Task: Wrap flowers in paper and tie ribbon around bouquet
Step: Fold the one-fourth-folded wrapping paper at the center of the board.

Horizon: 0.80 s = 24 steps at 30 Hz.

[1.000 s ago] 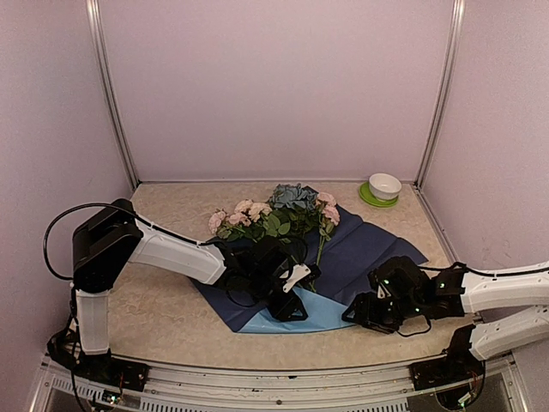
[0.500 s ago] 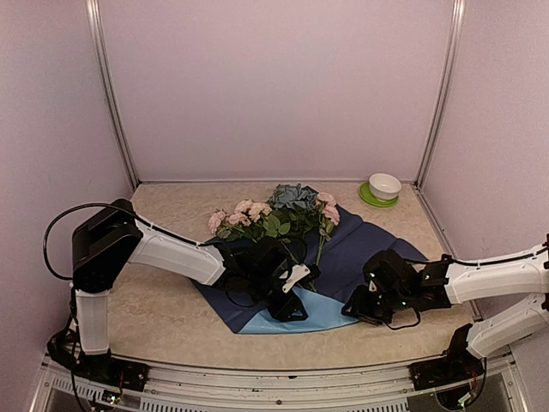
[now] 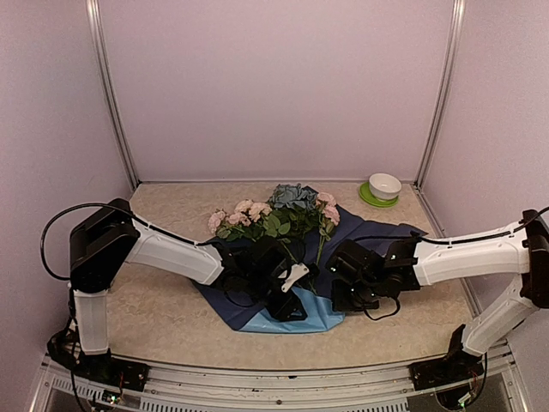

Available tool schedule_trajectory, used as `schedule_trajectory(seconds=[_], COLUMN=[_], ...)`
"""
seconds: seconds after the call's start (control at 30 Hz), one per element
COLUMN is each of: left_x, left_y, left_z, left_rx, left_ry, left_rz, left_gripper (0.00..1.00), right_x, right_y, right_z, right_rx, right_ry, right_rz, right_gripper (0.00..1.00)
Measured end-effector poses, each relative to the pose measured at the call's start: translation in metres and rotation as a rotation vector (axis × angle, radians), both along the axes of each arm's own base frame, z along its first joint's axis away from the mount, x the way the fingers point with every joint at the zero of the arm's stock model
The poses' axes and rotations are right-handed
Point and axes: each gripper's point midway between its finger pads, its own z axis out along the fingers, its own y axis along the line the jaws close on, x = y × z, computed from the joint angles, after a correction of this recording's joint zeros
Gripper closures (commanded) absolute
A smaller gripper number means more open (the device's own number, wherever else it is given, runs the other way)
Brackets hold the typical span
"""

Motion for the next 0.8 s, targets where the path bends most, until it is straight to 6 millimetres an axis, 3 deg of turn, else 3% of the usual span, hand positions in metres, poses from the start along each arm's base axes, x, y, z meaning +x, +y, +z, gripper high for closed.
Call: schedule_trajectory(seconds=[0.13, 0.27, 0.37, 0.5, 0.8], left_x=[-0.007, -0.024, -0.024, -0.010, 0.007], left_y=[-0.006, -0.019, -0.027, -0.033, -0.047], left_z=[0.025, 0.044, 0.037, 0.019, 0.006], left_rx=[-0.044, -0.098, -0.090, -0.050, 0.004], left_ry=[-0.026, -0.028, -0.004, 0.037, 0.161], left_rz=[-0.025, -0.083, -0.093, -0.071, -0.043], left_gripper=[0.56, 0.57, 0.57, 0.56, 0.59], right_x=[-0.006, -0.007, -0.012, -0.018, -0.018], right_y=[-0.006, -0.007, -0.010, -0.008, -0.003], right_z=[-0.007, -0.003, -0.002, -0.007, -0.009], right_rx=[-0.045, -0.007, 0.051, 0.107, 0.117], right_ry=[0.015, 0.004, -0.008, -0.009, -0.042], right_rz=[-0.003, -0.014, -0.011, 0.012, 0.059], right_gripper=[0.99, 0.90, 0.84, 0.75, 0.61])
